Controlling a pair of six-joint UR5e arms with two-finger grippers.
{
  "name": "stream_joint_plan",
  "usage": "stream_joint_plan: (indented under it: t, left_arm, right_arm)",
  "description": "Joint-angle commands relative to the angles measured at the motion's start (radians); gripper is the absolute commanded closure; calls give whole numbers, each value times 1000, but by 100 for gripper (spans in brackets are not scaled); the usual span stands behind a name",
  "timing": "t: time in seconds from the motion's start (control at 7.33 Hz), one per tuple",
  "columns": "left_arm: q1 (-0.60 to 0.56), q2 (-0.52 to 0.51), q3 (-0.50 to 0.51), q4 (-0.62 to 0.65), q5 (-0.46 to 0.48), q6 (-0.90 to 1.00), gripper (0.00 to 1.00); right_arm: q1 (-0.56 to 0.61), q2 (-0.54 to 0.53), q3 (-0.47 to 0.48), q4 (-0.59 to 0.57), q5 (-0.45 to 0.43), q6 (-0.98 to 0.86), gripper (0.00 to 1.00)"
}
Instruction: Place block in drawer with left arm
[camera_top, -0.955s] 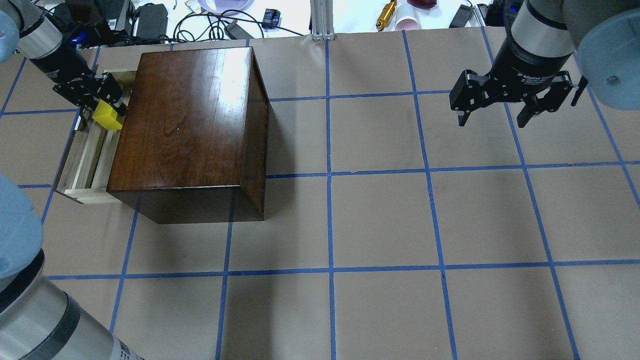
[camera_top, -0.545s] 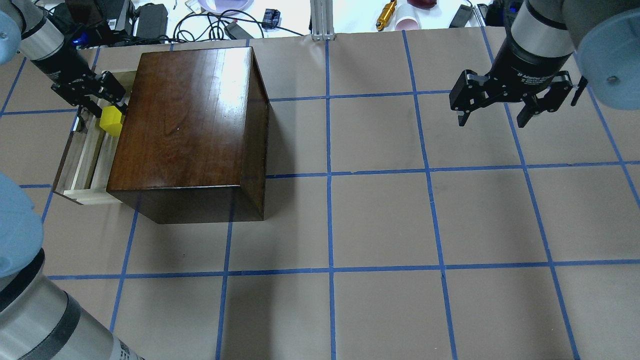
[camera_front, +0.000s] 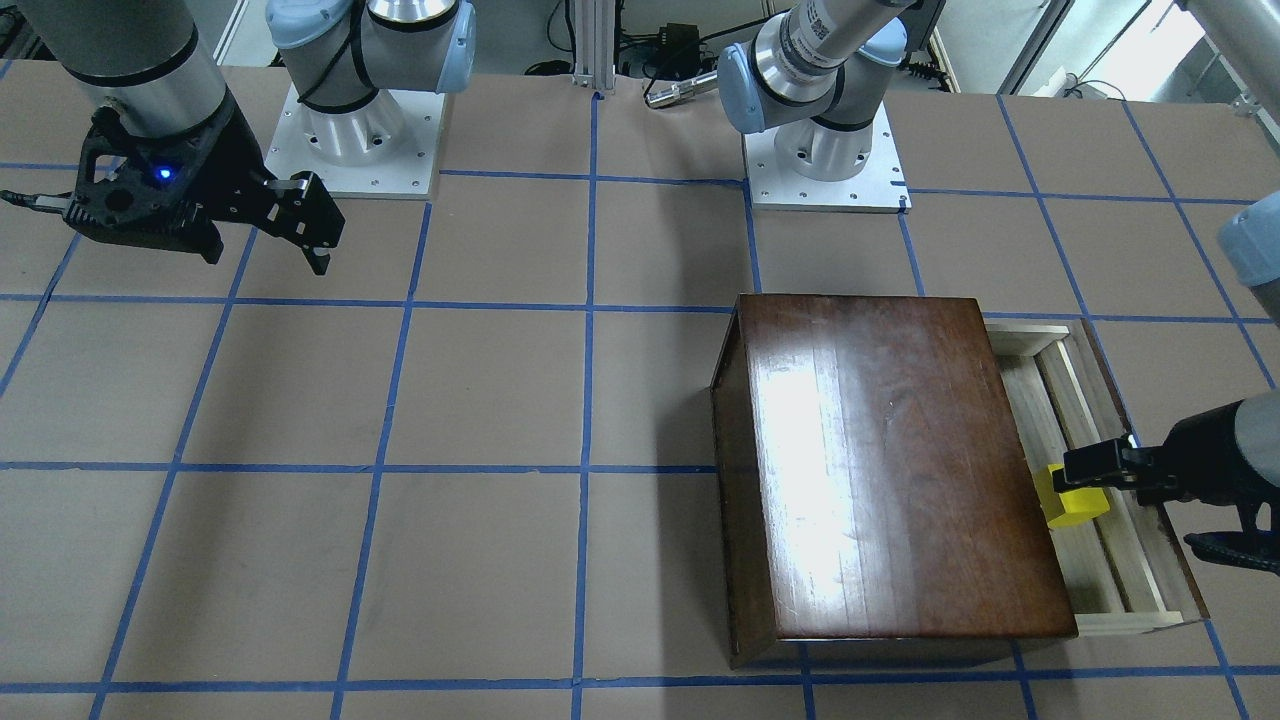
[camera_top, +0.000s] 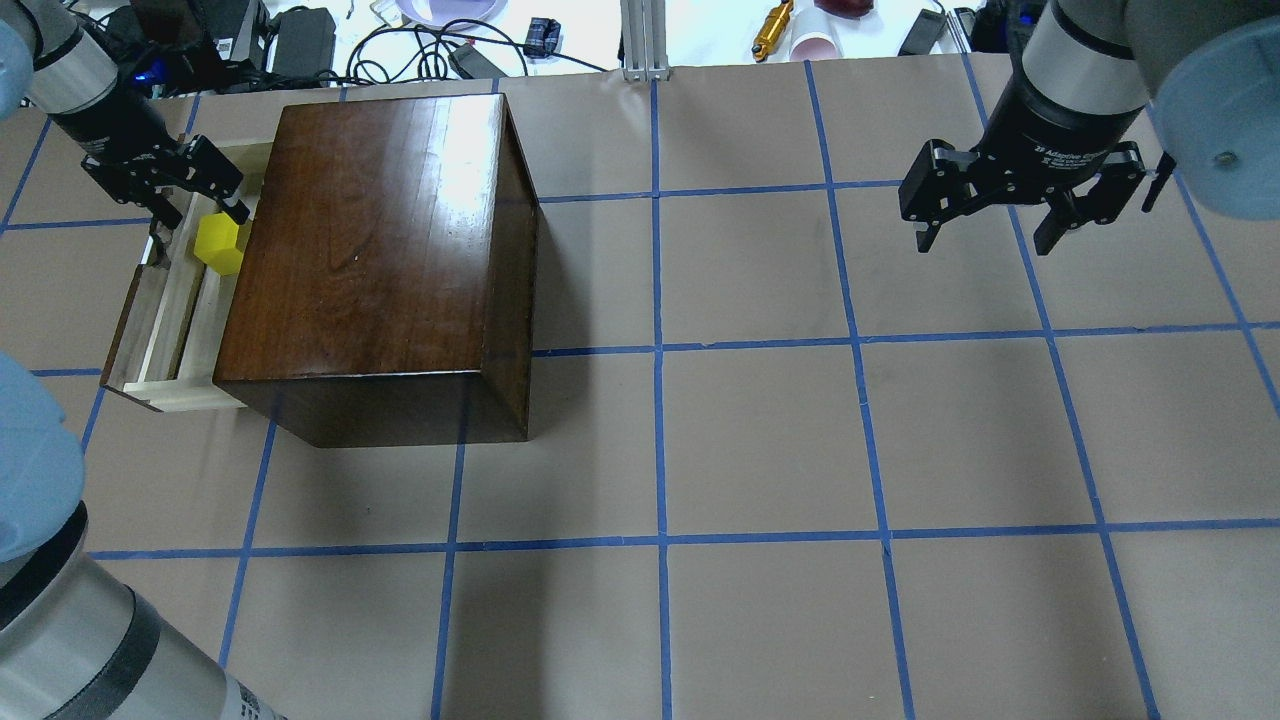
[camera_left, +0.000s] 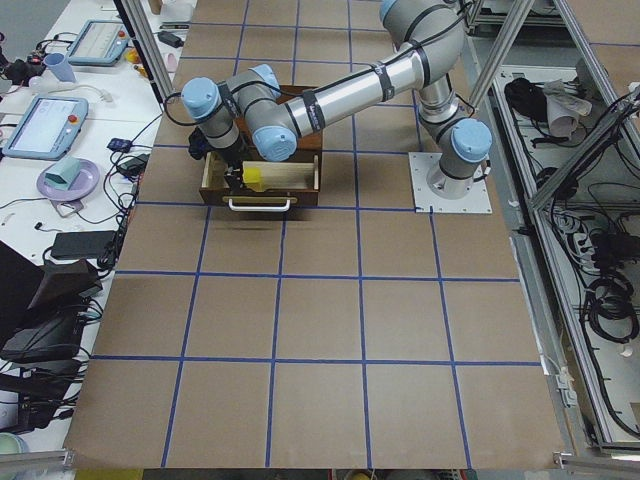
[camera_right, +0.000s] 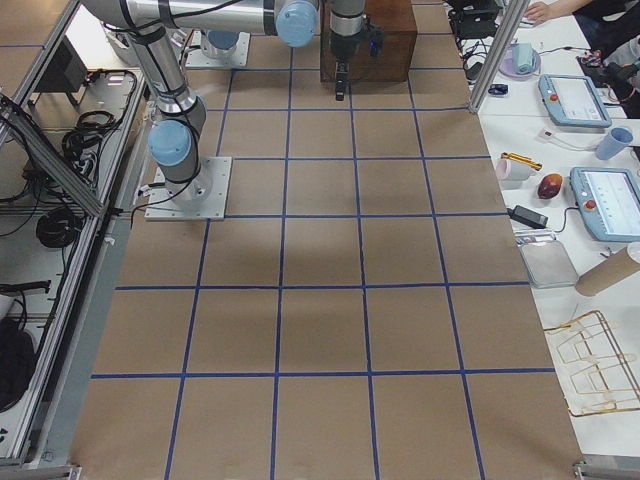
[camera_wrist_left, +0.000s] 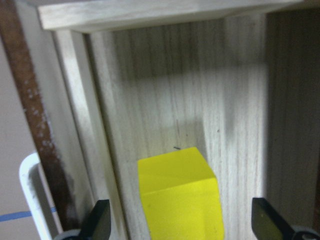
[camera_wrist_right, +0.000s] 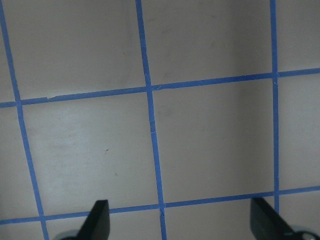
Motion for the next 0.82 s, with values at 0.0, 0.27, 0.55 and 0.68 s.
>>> stream_joint_plan:
  t: [0.0,0.27,0.55,0.68]
  left_arm:
    - [2,28,50,-41,11,-3,0]
    - [-18,62,81,-95,15,-99,0]
    - [-86,108,81,-126,27,-171,0]
    - [-136,123,75,-126,44,-258,0]
  right_arm:
    - [-2,0,0,0,0,0,0]
    - [0,0,0,0,0,0,0]
    - [0,0,0,0,0,0,0]
    - [-2,0,0,0,0,0,0]
